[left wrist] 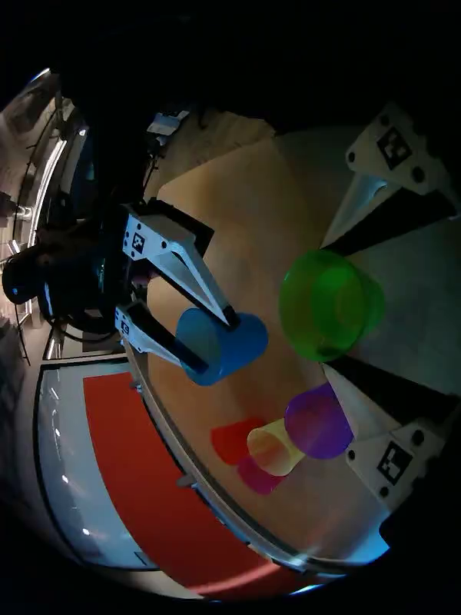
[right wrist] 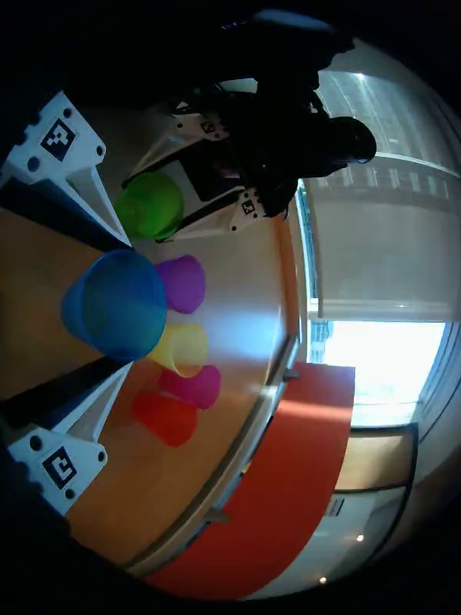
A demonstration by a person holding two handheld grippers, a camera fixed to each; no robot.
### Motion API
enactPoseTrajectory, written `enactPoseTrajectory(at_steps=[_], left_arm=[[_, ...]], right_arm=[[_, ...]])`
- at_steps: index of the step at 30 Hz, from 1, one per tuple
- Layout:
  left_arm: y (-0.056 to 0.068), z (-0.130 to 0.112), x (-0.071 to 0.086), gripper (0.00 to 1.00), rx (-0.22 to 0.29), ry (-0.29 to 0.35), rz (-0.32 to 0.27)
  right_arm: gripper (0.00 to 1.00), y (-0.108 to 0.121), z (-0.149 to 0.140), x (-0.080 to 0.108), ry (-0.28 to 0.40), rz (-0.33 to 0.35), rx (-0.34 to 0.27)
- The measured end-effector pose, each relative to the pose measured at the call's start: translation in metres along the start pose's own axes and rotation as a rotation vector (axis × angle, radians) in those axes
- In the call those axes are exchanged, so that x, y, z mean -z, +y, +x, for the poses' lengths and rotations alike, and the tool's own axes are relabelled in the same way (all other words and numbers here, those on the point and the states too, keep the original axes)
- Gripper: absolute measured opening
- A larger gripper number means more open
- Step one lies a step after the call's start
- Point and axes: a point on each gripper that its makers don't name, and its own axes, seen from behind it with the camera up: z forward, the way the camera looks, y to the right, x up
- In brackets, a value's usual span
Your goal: Pour water
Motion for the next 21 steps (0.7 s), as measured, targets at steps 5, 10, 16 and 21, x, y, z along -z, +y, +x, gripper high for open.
enactPoseTrajectory(at_steps=[5,10,16,21], left_arm=[[-0.001,-0.0015,-0.0016,0.86,0.002,-0.002,-0.003],[-0.0021,-0.0036,-0.003,0.86,0.007,-0.003,-0.003],[-0.0045,-0.0068,-0.0041,0.86,0.017,-0.004,0.0],[-0.0063,-0.0097,-0.0055,0.86,0.025,-0.004,0.002]], right_arm=[[0.95,-0.0008,-0.0039,-0.002,-0.007,0.004,0.0],[0.95,-0.0018,-0.0056,-0.0044,-0.008,0.009,-0.003],[0.94,-0.0018,-0.0075,-0.0075,-0.013,0.011,-0.005],[0.95,-0.0017,-0.0084,-0.0097,-0.016,0.014,-0.005]])
